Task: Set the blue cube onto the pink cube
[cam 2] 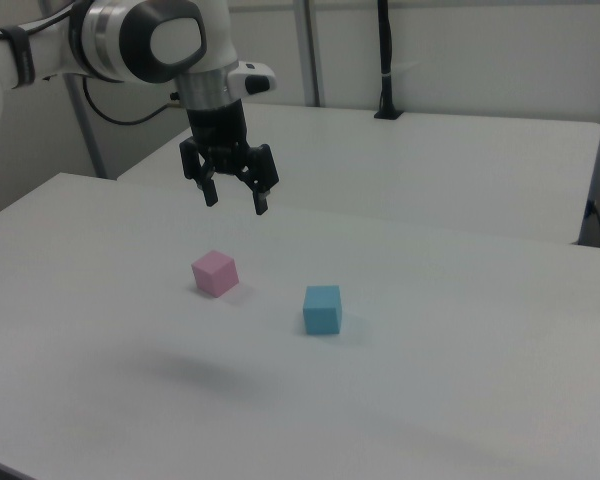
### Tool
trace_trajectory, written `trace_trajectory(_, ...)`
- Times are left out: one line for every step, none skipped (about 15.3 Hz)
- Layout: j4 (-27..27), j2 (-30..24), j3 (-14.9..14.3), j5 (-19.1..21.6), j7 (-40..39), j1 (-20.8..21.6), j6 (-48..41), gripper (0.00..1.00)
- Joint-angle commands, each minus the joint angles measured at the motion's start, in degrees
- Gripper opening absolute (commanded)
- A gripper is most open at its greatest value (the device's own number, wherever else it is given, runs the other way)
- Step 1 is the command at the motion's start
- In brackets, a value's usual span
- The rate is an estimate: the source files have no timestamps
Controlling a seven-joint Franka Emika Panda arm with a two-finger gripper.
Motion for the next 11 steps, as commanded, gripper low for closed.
trace_trajectory(-1.15, 0.92, -0.59, 0.04, -4.04, 0.5, 2.01, 1.0)
trace_trajectory(-1.15, 1.71, -0.59, 0.04, -4.92, 0.5, 2.71, 1.0)
trace_trajectory(-1.15, 2.33, -0.59, 0.04, -6.14, 0.41, 3.76, 1.0)
trace_trajectory(-1.06, 3.47, -0.59, -0.05, -7.2, 0.41, 4.99, 1.0)
trace_trajectory(-1.06, 4.52, -0.59, -0.14, -7.56, 0.32, 6.48, 1.0)
trace_trajectory(-1.06, 5.75, -0.59, -0.23, -7.56, -0.46, 8.06, 1.0)
trace_trajectory(-1.06, 6.63, -0.59, -0.32, -7.65, -1.34, 9.73, 1.0)
trace_trajectory(-1.06, 7.86, -0.59, -0.49, -7.74, -1.96, 11.4, 1.0)
trace_trajectory(-1.06, 9.35, -0.59, -0.67, -8.26, -2.23, 13.15, 1.0)
trace_trajectory(-1.06, 10.76, -0.68, -0.93, -9.05, -2.32, 14.65, 1.0)
trace_trajectory(-1.06, 12.95, -0.59, -0.93, -10.27, -2.75, 16.93, 1.0)
